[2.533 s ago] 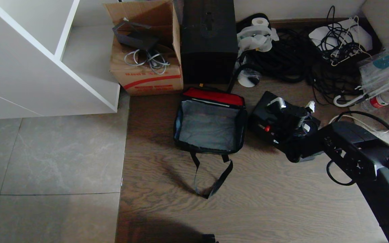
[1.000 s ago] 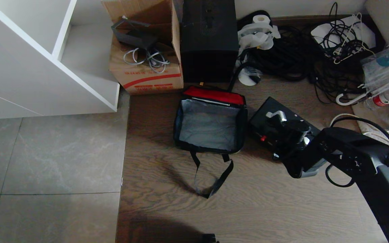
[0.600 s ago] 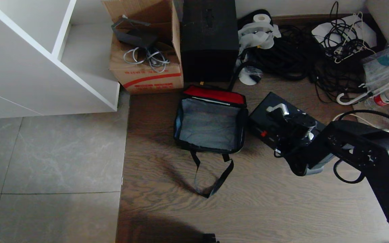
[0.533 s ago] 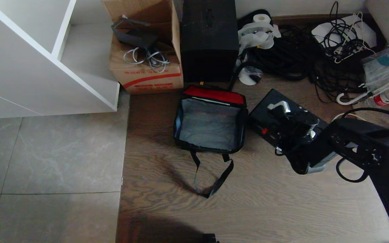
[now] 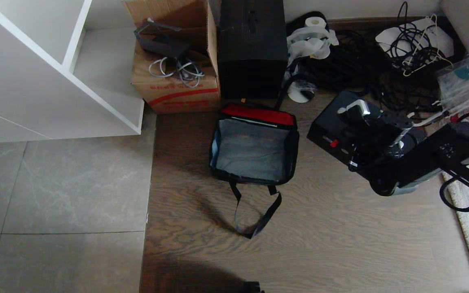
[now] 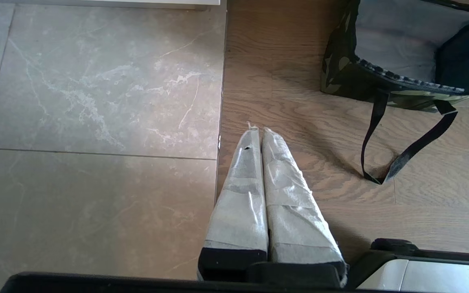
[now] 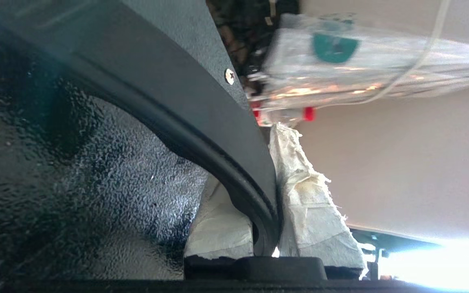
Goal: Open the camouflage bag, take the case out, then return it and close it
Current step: Place the black box back
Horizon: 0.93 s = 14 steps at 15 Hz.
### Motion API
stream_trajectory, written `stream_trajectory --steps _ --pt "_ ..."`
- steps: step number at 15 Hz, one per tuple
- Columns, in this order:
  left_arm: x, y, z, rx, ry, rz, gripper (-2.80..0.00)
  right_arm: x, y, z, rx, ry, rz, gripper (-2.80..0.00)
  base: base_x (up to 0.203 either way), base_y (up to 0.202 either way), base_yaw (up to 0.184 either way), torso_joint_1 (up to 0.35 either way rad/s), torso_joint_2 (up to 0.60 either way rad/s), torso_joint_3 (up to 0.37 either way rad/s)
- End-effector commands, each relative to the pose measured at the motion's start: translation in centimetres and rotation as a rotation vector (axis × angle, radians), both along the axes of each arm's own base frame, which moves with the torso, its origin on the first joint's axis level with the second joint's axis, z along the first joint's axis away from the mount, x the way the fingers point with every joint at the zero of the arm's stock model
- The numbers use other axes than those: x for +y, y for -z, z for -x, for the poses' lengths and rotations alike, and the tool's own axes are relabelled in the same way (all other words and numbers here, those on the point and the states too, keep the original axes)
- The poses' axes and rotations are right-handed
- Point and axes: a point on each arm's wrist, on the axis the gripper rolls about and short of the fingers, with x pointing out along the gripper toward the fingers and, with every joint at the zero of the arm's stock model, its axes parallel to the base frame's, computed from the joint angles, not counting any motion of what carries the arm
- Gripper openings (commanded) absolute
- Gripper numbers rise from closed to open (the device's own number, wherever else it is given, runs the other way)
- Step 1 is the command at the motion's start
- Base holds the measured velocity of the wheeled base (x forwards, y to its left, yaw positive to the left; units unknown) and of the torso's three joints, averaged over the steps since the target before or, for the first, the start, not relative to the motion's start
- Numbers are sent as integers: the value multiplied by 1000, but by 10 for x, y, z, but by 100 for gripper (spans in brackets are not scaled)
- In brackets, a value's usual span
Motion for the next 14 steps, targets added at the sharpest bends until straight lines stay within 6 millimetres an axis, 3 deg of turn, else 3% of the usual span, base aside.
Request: stream_trajectory --steps 1,4,10,14 --pt "0 2 -1 7 -1 1 -280 0 -35 18 -52 -27 6 -280 0 0 0 0 0 0" --pt "0 2 -1 8 -1 1 -280 1 -53 31 -67 -93 37 -280 0 0 0 0 0 0" --pt "0 2 -1 8 -1 1 -280 30 -71 47 -112 -248 69 -280 0 0 0 0 0 0" --pt "0 2 -1 8 -1 1 -280 69 -77 59 -135 -360 57 -280 0 0 0 0 0 0"
